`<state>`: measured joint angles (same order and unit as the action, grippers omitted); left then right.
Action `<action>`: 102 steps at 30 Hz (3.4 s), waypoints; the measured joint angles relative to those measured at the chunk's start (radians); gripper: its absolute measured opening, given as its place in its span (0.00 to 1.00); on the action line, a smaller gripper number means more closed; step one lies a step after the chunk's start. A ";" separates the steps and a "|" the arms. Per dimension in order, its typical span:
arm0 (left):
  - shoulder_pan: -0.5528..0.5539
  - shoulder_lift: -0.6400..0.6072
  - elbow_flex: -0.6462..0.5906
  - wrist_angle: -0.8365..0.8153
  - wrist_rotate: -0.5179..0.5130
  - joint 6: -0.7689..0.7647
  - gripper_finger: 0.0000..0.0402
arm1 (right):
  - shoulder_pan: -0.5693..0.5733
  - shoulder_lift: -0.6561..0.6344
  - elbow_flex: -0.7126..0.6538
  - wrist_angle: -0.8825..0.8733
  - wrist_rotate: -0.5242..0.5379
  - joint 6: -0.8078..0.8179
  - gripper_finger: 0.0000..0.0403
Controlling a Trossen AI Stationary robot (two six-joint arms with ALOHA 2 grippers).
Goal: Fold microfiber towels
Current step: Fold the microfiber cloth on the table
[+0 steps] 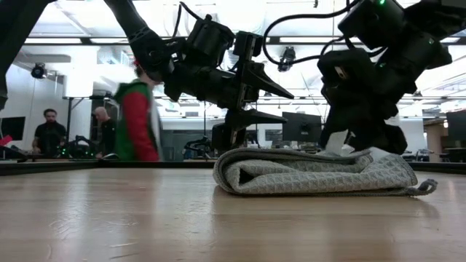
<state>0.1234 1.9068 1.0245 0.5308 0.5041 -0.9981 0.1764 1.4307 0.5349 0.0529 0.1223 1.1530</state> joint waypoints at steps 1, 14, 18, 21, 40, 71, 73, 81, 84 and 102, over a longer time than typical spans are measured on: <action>0.000 0.000 0.000 0.000 0.000 0.000 0.43 | 0.000 0.000 -0.004 0.017 0.000 0.000 0.42; 0.000 0.000 0.000 0.000 0.000 0.003 0.43 | 0.000 0.000 -0.036 0.034 0.000 0.026 0.42; 0.000 0.000 0.000 0.000 0.000 0.005 0.43 | -0.001 0.000 -0.038 0.034 -0.018 0.026 0.42; 0.000 0.000 0.000 0.000 0.000 0.005 0.43 | -0.001 0.000 -0.038 0.035 -0.038 0.026 0.42; 0.000 0.000 0.000 0.000 -0.001 0.007 0.43 | 0.000 0.003 -0.046 0.063 -0.053 0.023 0.42; 0.000 0.000 0.000 0.007 -0.005 0.008 0.43 | 0.001 0.109 -0.038 0.139 -0.074 -0.007 0.04; 0.000 0.000 0.000 0.007 -0.005 0.008 0.43 | 0.001 0.099 -0.038 0.139 -0.074 -0.008 0.03; 0.000 0.000 0.000 0.001 -0.004 0.007 0.43 | 0.010 0.062 -0.018 0.137 -0.079 -0.007 0.03; 0.000 0.000 0.000 0.000 -0.004 0.007 0.43 | 0.026 0.057 -0.005 0.135 -0.098 -0.004 0.03; 0.000 0.000 0.000 -0.001 -0.004 0.054 0.43 | 0.092 -0.027 0.015 0.073 -0.071 0.105 0.03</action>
<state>0.1230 1.9068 1.0248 0.5301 0.5003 -0.9442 0.2684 1.4042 0.5495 0.1256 0.0512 1.2580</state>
